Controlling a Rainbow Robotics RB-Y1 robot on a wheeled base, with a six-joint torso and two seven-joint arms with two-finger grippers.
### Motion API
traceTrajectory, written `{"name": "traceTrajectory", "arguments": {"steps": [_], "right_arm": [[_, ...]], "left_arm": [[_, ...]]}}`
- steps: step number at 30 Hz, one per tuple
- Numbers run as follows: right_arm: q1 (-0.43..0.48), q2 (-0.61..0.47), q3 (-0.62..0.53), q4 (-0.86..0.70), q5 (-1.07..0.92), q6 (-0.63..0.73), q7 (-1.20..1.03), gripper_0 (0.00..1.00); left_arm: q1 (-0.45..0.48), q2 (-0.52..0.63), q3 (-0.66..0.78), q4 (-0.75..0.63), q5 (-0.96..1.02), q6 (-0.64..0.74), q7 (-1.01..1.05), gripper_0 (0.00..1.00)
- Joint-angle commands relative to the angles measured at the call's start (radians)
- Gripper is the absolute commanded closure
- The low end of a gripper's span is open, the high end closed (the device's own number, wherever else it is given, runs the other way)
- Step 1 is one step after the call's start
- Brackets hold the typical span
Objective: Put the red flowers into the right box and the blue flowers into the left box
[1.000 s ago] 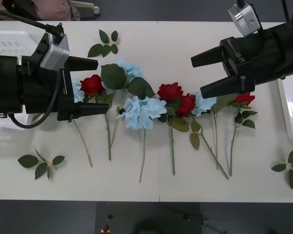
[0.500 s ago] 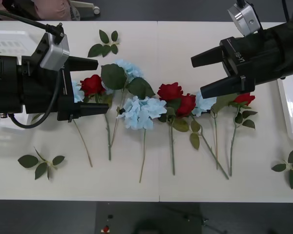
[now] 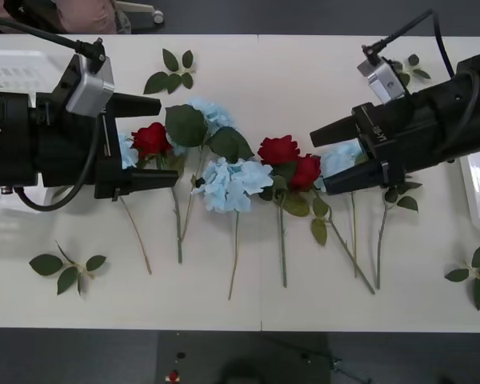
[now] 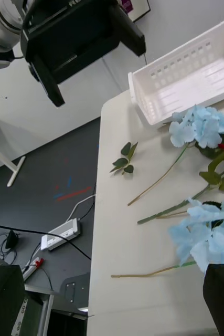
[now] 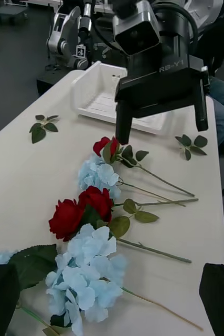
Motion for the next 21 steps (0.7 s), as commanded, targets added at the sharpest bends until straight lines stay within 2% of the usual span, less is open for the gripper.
{"name": "traceTrajectory", "arguments": {"steps": [1,3,5,7,9,11,13,17,21], "right_arm": [[-0.041,-0.056,-0.022,-0.003,0.040,0.069,-0.156,0.00],[-0.053,-0.074,-0.036,-0.003,0.086,0.123,-0.374,0.00],[-0.056,-0.085,-0.096,-0.001,0.184,0.214,-0.725,0.00],[-0.056,-0.082,-0.157,0.002,0.274,0.292,-0.980,0.00],[-0.059,-0.061,-0.219,-0.003,0.380,0.373,-1.231,0.00],[-0.059,-0.010,-0.296,-0.026,0.555,0.477,-1.509,0.00],[-0.057,0.036,-0.335,-0.041,0.696,0.545,-1.646,0.00],[-0.054,0.107,-0.354,-0.044,0.968,0.612,-1.788,0.00],[-0.018,0.142,-0.340,-0.033,1.153,0.573,-1.828,0.00]], "left_arm": [[0.021,-0.003,-0.002,0.023,0.054,-0.043,0.085,0.00],[0.027,0.033,-0.002,0.076,0.165,-0.063,0.142,0.00],[0.021,0.110,0.006,0.189,0.420,-0.023,0.231,0.00],[0.014,0.161,0.006,0.274,0.521,0.041,0.292,0.00],[0.013,0.194,0.006,0.344,0.527,0.110,0.366,0.00],[0.021,0.207,0.003,0.410,0.456,0.182,0.510,0.00],[0.022,0.205,0.003,0.445,0.357,0.213,0.605,0.00],[0.017,0.194,0.000,0.462,0.085,0.228,0.814,0.00],[-0.021,0.139,-0.051,0.465,-0.153,0.239,1.010,0.00]]}}
